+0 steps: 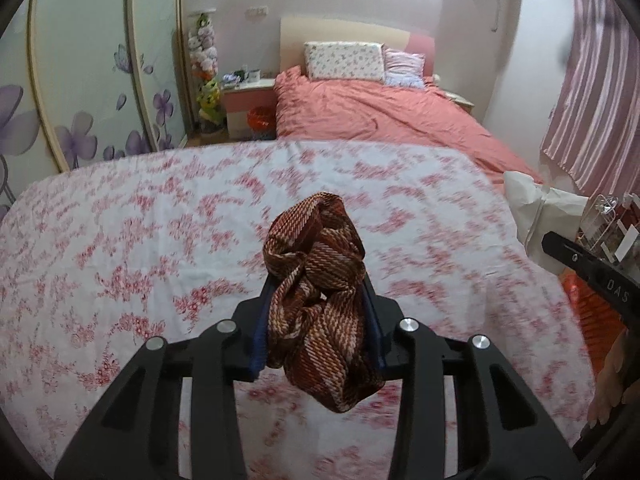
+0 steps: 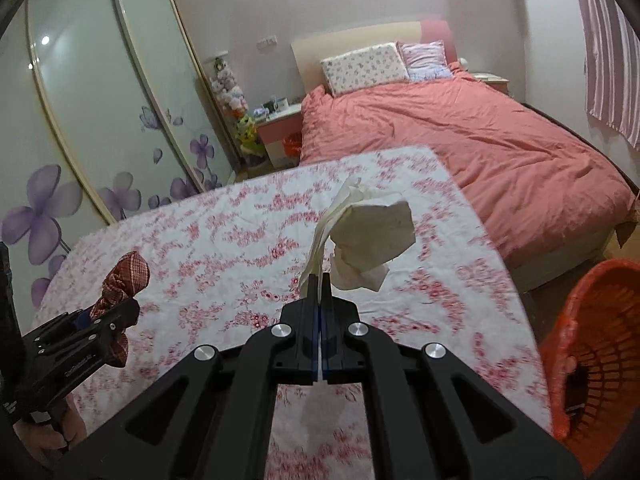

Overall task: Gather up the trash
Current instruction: 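Lift the cream cloth with the right tool while the left tool lifts the scrunchie, then carry the scrunchie and cream cloth over the orange basket and open both tools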

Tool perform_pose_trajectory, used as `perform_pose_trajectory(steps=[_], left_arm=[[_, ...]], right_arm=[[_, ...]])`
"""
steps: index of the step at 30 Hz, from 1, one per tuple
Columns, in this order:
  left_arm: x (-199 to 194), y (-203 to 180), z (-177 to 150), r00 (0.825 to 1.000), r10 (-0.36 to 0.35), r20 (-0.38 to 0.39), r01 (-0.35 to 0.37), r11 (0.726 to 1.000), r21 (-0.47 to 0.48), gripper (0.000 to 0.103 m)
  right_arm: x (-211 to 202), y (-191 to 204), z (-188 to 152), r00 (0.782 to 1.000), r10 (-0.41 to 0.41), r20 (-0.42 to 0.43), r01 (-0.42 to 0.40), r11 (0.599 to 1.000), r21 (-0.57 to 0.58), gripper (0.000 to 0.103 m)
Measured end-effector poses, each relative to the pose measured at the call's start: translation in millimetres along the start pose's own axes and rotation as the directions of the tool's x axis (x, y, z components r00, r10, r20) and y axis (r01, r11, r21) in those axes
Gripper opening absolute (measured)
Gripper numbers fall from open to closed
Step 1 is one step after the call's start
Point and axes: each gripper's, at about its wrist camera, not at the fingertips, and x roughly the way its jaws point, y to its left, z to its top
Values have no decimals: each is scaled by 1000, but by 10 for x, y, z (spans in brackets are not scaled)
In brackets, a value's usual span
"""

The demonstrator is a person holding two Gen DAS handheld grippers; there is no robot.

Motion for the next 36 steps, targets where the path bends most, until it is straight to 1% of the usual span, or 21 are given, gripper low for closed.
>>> perform_pose_trajectory(steps=[3, 9, 14, 17, 23, 27, 30, 32, 33, 36], left_arm=[[-162, -164, 32, 1000, -18, 23, 18, 1000, 21, 39], [-439, -547, 54, 995, -76, 57, 72, 995, 73, 39], [-626, -988, 23, 987, -139, 74, 129, 983, 130, 39], [-689, -1285, 0, 981, -181, 76, 166, 971, 170, 39], [-741, -1867, -54, 962, -268, 57, 249, 941, 231, 39], [-721, -2268, -83, 941, -338, 28, 320, 912, 256, 39], [-670, -2610, -138, 924, -383, -2, 368, 885, 286, 39], [-617, -2774, -171, 915, -404, -20, 391, 870, 300, 40], [-574, -2906, -200, 907, -419, -35, 409, 858, 311, 40], [-470, -3172, -272, 896, -439, -71, 436, 837, 329, 40]], right_arm=[[-238, -62, 9, 1000, 2, 31, -2, 1000, 8, 1], [-613, -212, -38, 996, -9, 85, 7, 1000, 24, 1], [-926, -450, -119, 991, -36, 126, 30, 998, 51, 1], [-1064, -601, -156, 988, -59, 144, 49, 996, 71, 1], [-1350, -969, -229, 977, -114, 178, 92, 987, 129, 1], [-1487, -1225, -267, 967, -166, 192, 135, 977, 167, 1], [-1499, -1387, -306, 962, -196, 189, 158, 967, 202, 1], [-1491, -1519, -322, 960, -214, 180, 171, 958, 228, 1], [-1480, -1557, -333, 959, -221, 176, 176, 955, 238, 1], [-1459, -1723, -364, 957, -240, 163, 192, 946, 263, 1]])
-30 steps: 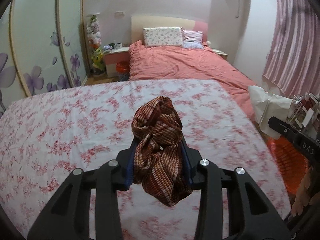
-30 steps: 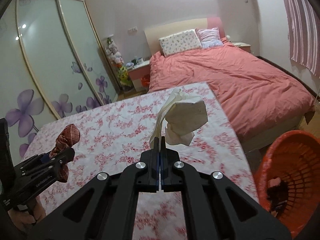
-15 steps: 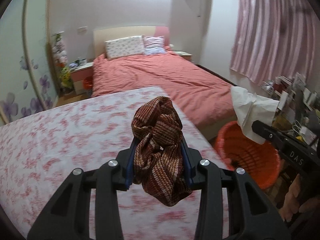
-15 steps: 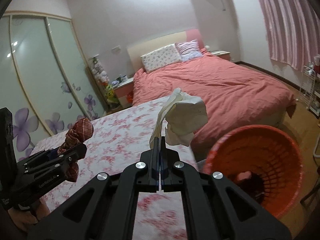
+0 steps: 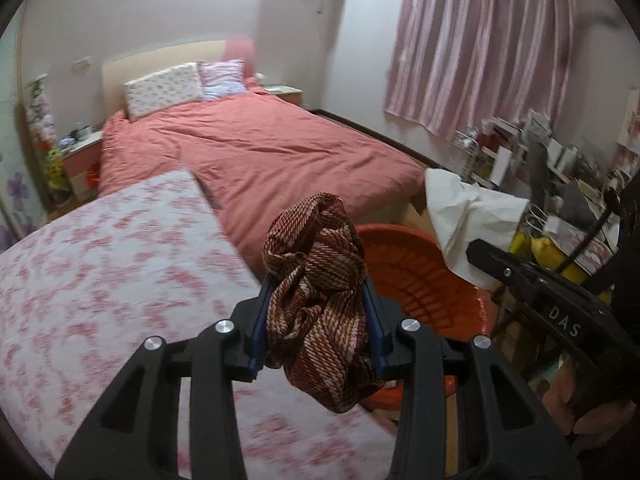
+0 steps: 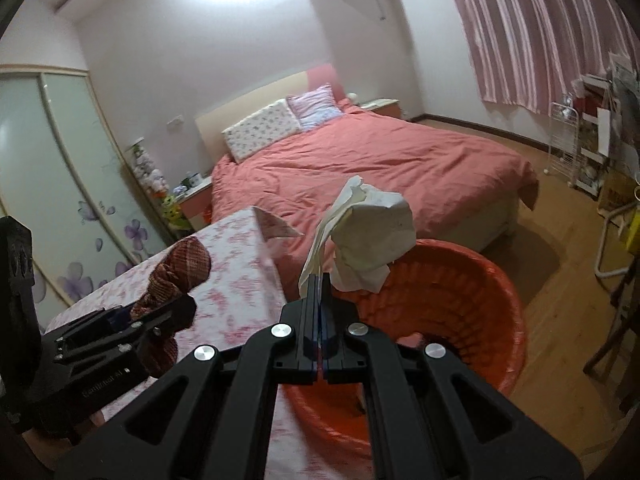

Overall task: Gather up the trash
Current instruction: 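Carry the scrunchie and cream cloth over the orange basket and open both tools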

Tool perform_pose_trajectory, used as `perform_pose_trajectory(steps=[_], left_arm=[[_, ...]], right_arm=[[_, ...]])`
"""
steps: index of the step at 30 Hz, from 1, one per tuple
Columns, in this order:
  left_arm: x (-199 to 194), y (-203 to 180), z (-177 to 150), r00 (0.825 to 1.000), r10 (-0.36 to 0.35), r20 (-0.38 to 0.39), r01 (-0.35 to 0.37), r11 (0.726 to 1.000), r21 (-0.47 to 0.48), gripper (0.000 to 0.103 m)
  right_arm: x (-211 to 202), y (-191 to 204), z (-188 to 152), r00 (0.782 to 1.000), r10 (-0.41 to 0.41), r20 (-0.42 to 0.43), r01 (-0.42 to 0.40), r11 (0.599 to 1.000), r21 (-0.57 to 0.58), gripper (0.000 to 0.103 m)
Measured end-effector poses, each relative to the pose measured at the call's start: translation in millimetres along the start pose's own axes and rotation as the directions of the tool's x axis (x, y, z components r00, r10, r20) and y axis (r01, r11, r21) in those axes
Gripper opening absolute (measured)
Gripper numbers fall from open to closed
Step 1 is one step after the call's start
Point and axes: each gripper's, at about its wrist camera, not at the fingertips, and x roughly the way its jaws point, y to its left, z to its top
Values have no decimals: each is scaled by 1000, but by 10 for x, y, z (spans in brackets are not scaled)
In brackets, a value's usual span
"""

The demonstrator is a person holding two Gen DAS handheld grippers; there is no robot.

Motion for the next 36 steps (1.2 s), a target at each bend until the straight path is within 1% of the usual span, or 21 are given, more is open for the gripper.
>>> perform_pose_trajectory(steps=[2, 4, 6, 7, 8, 9, 11, 13, 14, 15, 16, 17, 19, 21, 24, 27, 29, 30, 32, 34, 36], left_arm=[[174, -96, -6, 999, -26, -23, 26, 1000, 10, 42], [360, -184, -8, 998, -39, -49, 40, 999, 24, 49], [507, -234, -26, 997, -39, -68, 42, 999, 34, 52], [608, -242, -36, 996, -38, -82, 41, 999, 36, 57], [644, -242, -45, 995, -36, -88, 39, 999, 35, 59], [689, -221, -68, 995, -31, -96, 34, 999, 32, 61], [754, -174, -102, 994, -23, -110, 26, 999, 24, 63], [777, -93, -148, 993, -8, -118, 9, 1000, 12, 69], [766, -61, -155, 993, 1, -118, 0, 1000, 9, 70], [744, -3, -182, 993, 13, -118, -13, 1000, 5, 74], [715, 18, -186, 993, 21, -118, -21, 1000, 2, 79], [661, 65, -196, 993, 34, -113, -35, 999, -3, 81], [544, 136, -234, 994, 61, -94, -62, 998, -9, 88], [372, 233, -288, 992, 103, -70, -104, 994, -19, 95], [130, 323, -357, 988, 147, -42, -148, 989, -25, 99], [-161, 438, -465, 976, 215, -17, -215, 976, -36, 99], [-322, 461, -517, 967, 256, 0, -255, 966, -44, 99], [-417, 479, -564, 963, 271, 12, -270, 962, -48, 99], [-615, 526, -680, 958, 284, 40, -281, 958, -61, 99], [-765, 559, -767, 956, 288, 55, -283, 956, -76, 99], [-897, 580, -870, 955, 288, 67, -281, 955, -92, 99]], right_arm=[[38, -128, 5, 1000, -9, -10, 9, 1000, 11, 1], [122, -224, 19, 1000, -16, -26, 17, 1000, 23, 1], [217, -329, 26, 999, -32, -40, 34, 998, 44, 4], [225, -400, 12, 998, -30, -48, 33, 998, 56, 5], [268, -447, 6, 998, -23, -57, 27, 997, 74, 12], [295, -490, -10, 998, -20, -65, 26, 996, 90, 23], [286, -554, -57, 997, -28, -69, 35, 994, 101, 35], [278, -561, -90, 996, -45, -71, 51, 994, 94, 41], [260, -550, -102, 996, -55, -67, 61, 994, 88, 46], [237, -557, -109, 996, -63, -61, 68, 994, 83, 53], [210, -536, -115, 995, -83, -50, 86, 994, 68, 57], [180, -496, -112, 994, -102, -37, 104, 993, 53, 64], [96, -385, -127, 987, -158, 0, 158, 987, 5, 74], [7, -301, -140, 976, -213, 40, 215, 976, -41, 90], [-193, -87, -167, 947, -297, 126, 312, 943, -120, 101], [-339, 59, -188, 918, -351, 185, 380, 910, -162, 101], [-457, 149, -226, 888, -407, 211, 445, 877, -180, 101], [-511, 181, -247, 881, -420, 217, 460, 868, -185, 101], [-601, 208, -286, 882, -419, 215, 458, 868, -189, 101], [-685, 222, -332, 892, -403, 204, 439, 879, -184, 101], [-770, 246, -391, 914, -358, 193, 392, 901, -187, 101]])
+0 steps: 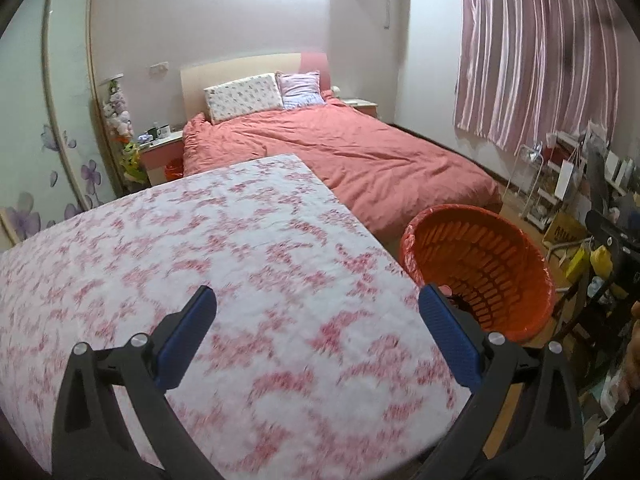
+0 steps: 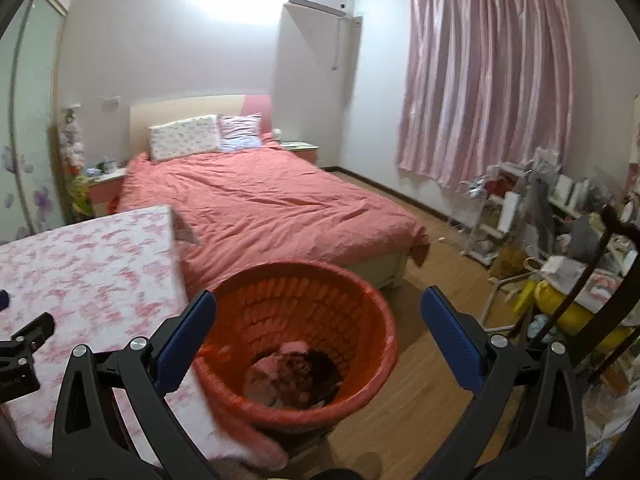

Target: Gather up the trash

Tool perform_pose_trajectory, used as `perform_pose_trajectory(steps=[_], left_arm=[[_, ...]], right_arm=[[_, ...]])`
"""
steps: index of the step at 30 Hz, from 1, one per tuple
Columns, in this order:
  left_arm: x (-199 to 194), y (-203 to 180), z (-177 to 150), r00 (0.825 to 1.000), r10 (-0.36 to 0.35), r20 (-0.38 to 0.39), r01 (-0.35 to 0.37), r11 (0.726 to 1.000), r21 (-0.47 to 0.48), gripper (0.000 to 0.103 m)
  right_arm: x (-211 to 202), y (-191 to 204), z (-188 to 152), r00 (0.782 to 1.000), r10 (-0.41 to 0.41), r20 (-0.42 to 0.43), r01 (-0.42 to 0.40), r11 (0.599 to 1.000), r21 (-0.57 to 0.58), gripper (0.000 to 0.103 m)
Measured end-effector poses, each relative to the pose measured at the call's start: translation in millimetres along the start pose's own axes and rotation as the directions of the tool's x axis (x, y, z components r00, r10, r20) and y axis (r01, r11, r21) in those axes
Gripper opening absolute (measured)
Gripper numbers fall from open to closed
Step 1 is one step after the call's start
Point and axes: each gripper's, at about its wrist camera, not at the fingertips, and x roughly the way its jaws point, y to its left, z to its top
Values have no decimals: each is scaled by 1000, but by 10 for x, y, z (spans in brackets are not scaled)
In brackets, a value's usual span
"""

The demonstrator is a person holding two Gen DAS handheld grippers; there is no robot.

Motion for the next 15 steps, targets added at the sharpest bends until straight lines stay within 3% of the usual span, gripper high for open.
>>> perform_pose_trajectory(steps=[4, 6, 9, 11, 15], left_arm=[[-233, 118, -150, 998, 58, 36, -58, 998, -24, 99], [-344, 147, -210, 993, 107, 55, -106, 994, -26, 99], [-469, 194, -292, 991, 118, 60, -116, 993, -34, 99], [-554, 221, -360, 992, 117, 56, -114, 992, -48, 99], [-685, 282, -487, 991, 113, 64, -109, 991, -75, 99]], right_arm=[[-250, 96, -91, 996, 74, 58, -72, 997, -27, 101], [-398, 156, -124, 992, 52, 119, -44, 997, -70, 101], [-537, 269, -152, 982, -10, 187, 33, 992, -125, 101], [-611, 306, -134, 979, -46, 201, 73, 988, -133, 101], [-708, 250, -120, 980, -64, 190, 79, 994, -72, 101]])
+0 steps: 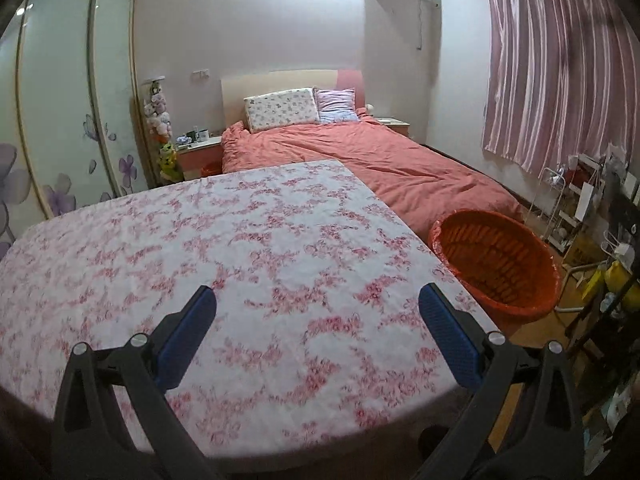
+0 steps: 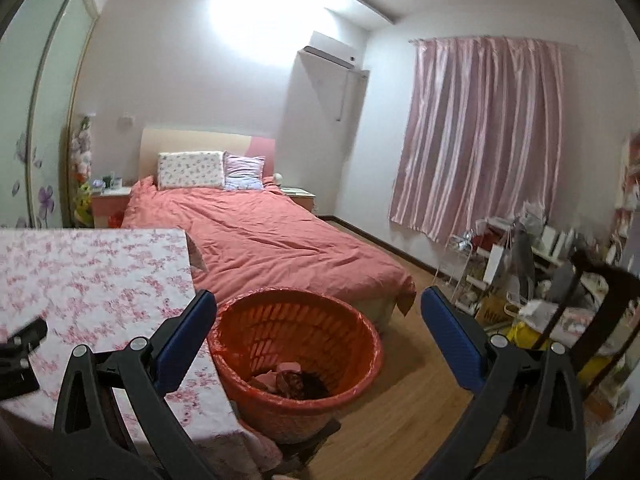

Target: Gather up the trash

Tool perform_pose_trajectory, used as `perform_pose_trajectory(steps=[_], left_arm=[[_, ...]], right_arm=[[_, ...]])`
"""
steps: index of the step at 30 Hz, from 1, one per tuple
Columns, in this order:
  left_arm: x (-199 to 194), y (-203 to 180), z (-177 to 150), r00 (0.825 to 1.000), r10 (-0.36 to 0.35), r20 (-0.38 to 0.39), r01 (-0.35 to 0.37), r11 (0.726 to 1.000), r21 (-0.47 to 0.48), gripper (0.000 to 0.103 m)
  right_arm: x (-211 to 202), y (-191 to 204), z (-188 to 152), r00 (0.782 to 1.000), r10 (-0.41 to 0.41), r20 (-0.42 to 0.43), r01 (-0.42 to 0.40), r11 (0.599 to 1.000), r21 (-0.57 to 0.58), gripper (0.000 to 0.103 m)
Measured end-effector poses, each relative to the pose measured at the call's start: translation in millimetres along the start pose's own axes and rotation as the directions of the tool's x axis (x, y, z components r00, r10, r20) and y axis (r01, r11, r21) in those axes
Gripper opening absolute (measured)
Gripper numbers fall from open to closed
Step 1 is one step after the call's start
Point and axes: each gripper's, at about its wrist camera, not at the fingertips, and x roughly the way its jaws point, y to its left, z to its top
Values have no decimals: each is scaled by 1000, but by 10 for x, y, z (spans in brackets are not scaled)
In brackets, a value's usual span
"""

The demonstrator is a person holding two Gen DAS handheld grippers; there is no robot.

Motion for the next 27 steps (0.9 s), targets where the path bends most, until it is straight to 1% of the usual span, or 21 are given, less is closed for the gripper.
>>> perform_pose_trajectory(steps=[4, 8, 13, 16, 19, 23, 27], left_arm=[[-152, 61, -116, 999, 17, 30, -16, 1000, -18, 99], [-282, 102, -214, 997, 59, 42, -57, 998, -35, 99], [-435, 169, -319, 995, 82, 61, -77, 995, -69, 99], [-500, 182, -360, 995, 74, 64, -69, 994, -80, 99], [-531, 171, -410, 995, 70, 65, -65, 995, -77, 99], [-526, 164, -444, 996, 65, 54, -60, 995, -85, 99], [-514, 153, -469, 997, 67, 46, -62, 994, -95, 99]], right_arm=[[-128, -14, -87, 1000, 10, -27, -8, 998, 66, 101], [-213, 8, -225, 997, 3, -75, 5, 994, 106, 101], [-365, 5, -415, 996, 29, -87, -14, 984, 175, 101], [-385, 74, -488, 993, 51, -107, -35, 988, 149, 101], [-358, 144, -531, 989, 50, -142, -32, 992, 122, 101], [-315, 199, -592, 979, 57, -196, -34, 992, 118, 101], [-300, 218, -633, 972, 52, -229, -27, 993, 111, 101]])
